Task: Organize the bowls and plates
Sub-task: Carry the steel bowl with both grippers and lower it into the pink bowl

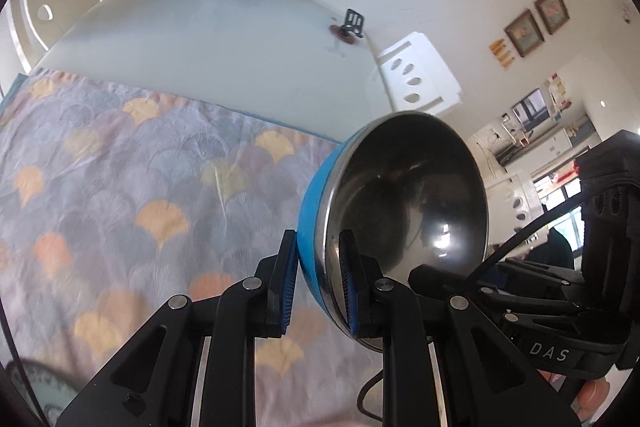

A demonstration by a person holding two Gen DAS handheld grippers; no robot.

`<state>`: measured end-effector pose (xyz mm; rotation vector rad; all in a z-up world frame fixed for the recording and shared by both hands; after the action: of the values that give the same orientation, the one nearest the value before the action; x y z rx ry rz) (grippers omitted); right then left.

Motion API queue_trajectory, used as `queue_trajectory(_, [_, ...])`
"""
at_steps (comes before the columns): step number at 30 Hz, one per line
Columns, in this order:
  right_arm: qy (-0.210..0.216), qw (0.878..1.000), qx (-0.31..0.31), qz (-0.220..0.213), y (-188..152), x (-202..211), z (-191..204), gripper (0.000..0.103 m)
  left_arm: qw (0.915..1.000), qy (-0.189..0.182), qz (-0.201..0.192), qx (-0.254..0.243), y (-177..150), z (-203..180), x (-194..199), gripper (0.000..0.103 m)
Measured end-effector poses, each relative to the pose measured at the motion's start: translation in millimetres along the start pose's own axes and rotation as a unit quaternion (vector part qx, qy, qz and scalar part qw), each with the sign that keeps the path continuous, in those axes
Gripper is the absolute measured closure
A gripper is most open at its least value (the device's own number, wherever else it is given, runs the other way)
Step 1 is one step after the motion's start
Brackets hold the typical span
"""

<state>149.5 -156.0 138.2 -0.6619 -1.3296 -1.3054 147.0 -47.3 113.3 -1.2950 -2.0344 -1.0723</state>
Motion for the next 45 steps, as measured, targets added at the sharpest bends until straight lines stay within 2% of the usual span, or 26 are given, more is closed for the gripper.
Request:
queue_trajectory(6, [0.039,0.998,-0.058,0.008,-59.4,27.5,25.1,0.07,0.9998,0.0,0.0,-0.022,-43.3,-6.6,40.6,0.086])
queue_trajectory(13, [0.041,0.996,-0.078,0.009,-119.3,49.7,54.3,0.07,0.9994,-0.003,0.019,-0.028,-95.8,-2.4,68.4,0.086])
queue_trajectory(20, [0.047,0.994,-0.099,0.018,-171.0,52.2,76.1,0.07,0.9987,0.003,0.033,-0.038,-138.3,3.1,83.1,0.086])
queue_trajectory(34, [0.058,0.983,-0.157,0.071,-254.3,12.6,83.1,0.069,0.9919,0.046,0.078,-0.09,-209.8,18.6,62.0,0.086])
queue_trajectory(42, [0.067,0.978,-0.18,0.086,-270.8,0.4,80.1,0.069,0.9869,0.057,0.106,-0.107,-224.4,28.4,43.0,0.085])
queue_trajectory(45, [0.065,0.977,-0.18,0.091,-272.9,-4.6,79.2,0.069,0.9858,0.066,0.103,-0.114,-225.2,30.9,38.3,0.085])
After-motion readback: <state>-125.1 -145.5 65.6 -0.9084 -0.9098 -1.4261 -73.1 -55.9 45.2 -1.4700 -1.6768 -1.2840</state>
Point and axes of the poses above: each gripper's, at about its wrist camera, not at the fingertips, and x roughly against the way its jaws point, z to its left, y to its top, the point moved 7 cm from there along -x, roughly the way its jaws point, and after that the axes turned 10 degrees about x, right-handed, at the moved point
